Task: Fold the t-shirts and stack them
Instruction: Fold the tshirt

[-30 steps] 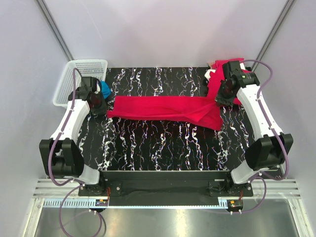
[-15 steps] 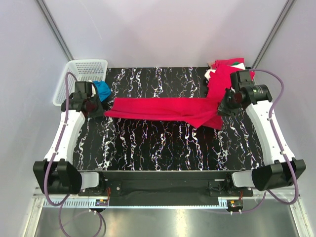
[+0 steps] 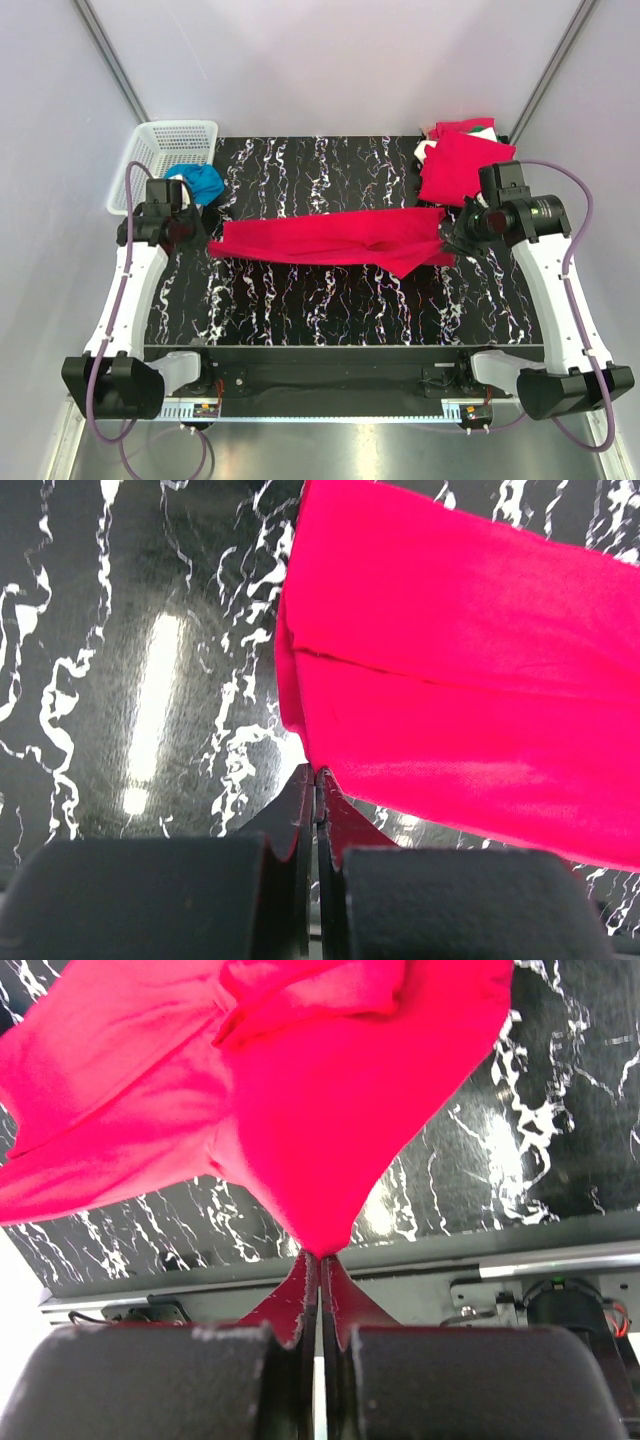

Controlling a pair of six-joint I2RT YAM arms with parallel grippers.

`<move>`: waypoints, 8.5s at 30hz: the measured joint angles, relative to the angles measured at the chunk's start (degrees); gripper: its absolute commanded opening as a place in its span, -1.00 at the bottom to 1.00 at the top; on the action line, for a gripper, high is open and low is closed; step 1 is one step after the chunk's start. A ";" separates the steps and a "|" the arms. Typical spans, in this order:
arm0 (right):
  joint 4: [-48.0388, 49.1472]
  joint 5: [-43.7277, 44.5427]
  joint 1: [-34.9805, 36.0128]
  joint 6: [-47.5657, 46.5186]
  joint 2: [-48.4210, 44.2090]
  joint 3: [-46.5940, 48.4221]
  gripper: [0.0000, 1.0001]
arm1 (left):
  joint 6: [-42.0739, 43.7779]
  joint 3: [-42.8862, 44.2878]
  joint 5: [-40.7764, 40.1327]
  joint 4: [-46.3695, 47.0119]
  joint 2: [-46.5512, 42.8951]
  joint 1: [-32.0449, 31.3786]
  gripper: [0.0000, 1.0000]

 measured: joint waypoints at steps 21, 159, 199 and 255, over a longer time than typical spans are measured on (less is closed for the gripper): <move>3.93 1.16 0.00 -5.33 23.26 8.90 -1.00 | -0.22 2.10 -0.81 -0.09 11.98 0.00 -1.00; 12.57 16.63 0.00 -11.80 33.68 16.59 -1.00 | 1.51 23.91 -14.62 -5.64 28.68 -8.92 -0.28; 22.12 16.90 2.67 -1.68 42.80 -7.87 -1.00 | -0.04 0.13 -9.60 13.27 37.11 -13.20 -1.00; 12.79 19.41 -0.07 -4.09 54.58 8.66 -1.00 | -4.15 -7.39 -8.09 1.84 22.64 -7.54 -1.00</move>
